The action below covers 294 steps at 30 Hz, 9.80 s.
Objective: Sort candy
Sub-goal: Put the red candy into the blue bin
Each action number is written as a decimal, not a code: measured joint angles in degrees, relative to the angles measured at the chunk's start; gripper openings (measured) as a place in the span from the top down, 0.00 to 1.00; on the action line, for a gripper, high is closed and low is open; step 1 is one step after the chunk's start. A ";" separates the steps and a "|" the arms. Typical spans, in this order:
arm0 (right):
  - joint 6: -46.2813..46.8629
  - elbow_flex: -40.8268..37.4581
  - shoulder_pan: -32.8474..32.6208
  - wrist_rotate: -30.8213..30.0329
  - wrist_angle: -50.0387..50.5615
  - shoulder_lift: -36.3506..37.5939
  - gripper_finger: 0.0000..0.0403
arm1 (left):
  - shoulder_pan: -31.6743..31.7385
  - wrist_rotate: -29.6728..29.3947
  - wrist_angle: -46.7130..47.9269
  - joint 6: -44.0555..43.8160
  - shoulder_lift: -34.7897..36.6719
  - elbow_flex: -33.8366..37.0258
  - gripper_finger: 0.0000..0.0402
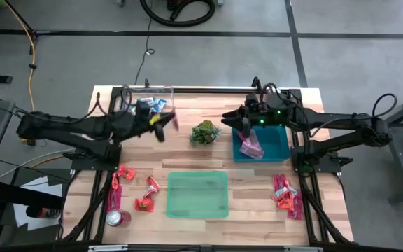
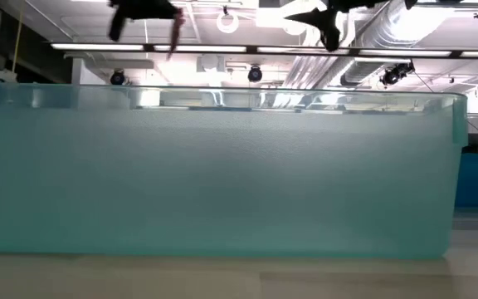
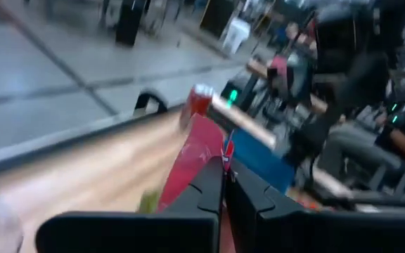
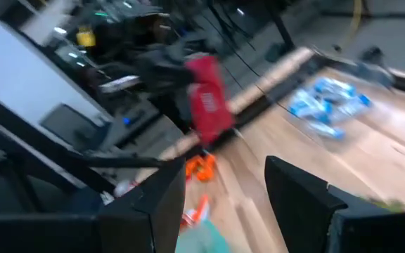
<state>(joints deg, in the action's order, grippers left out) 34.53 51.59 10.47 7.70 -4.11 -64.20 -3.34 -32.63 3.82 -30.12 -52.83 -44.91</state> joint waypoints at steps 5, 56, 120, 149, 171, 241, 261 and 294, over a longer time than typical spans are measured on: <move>-3.19 0.24 -3.83 -4.45 -3.44 -0.89 0.53 | 8.14 10.26 -13.61 2.66 -6.24 -0.07 1.00; -19.68 36.20 -13.28 -44.87 23.22 -36.57 0.98 | 10.78 18.17 -26.78 0.29 -16.07 -0.07 0.98; 20.85 -13.76 -3.59 -13.81 48.86 16.81 0.54 | 13.34 15.53 10.30 -5.10 -1.19 -0.07 0.50; 70.75 -22.21 -39.48 -1.46 53.82 -0.95 0.54 | 13.36 15.24 11.66 -4.61 -1.19 -0.07 0.50; 65.88 -20.56 -39.53 -5.29 48.91 -12.19 0.97 | 13.38 15.28 11.69 -4.72 -1.19 -0.07 0.50; 10.73 -6.60 7.30 -22.56 62.92 0.79 1.00 | 13.38 14.04 10.99 -7.75 -1.18 -0.07 0.50; 18.01 -15.57 11.69 -19.37 57.57 0.79 0.84 | 13.36 14.00 11.49 -6.78 -1.19 -0.07 0.50; 62.53 -15.05 -42.30 8.77 49.77 8.76 0.53 | 13.38 14.00 11.44 -6.70 -1.19 -0.07 0.50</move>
<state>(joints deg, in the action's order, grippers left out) 97.06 36.54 -31.83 16.47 45.66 -55.44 10.04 -18.63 15.27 -36.82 -54.02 -44.97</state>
